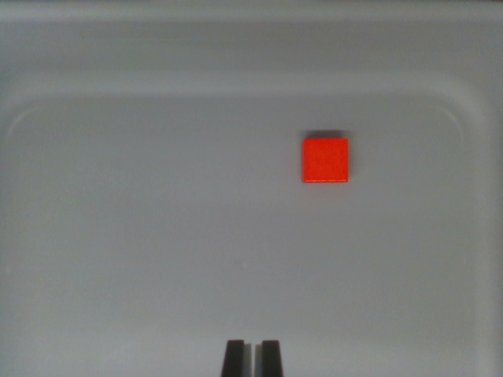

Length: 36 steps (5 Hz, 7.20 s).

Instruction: Reach red block

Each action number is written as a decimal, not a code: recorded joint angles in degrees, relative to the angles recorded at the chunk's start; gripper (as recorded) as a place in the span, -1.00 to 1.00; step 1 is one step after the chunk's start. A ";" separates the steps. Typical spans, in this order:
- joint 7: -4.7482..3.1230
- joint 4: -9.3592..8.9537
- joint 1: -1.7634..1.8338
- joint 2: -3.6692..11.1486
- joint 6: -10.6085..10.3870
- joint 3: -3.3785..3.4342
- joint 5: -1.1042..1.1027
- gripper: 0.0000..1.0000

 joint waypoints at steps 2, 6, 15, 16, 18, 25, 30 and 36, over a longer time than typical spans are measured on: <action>-0.01 -0.01 -0.01 0.03 -0.04 0.00 0.00 -1.00; -0.27 -0.35 -0.19 1.08 -1.33 -0.13 0.07 -1.00; -1.64 -2.15 -1.16 6.57 -8.12 -0.78 0.46 -1.00; -2.12 -2.77 -1.50 8.49 -10.49 -1.01 0.59 -1.00; -2.63 -3.44 -1.86 10.52 -13.00 -1.25 0.73 -1.00; -4.25 -5.56 -3.01 17.01 -21.02 -2.03 1.18 -1.00; -5.82 -7.60 -4.12 23.27 -28.76 -2.77 1.61 -1.00; -7.12 -9.30 -5.04 28.45 -35.16 -3.39 1.97 -1.00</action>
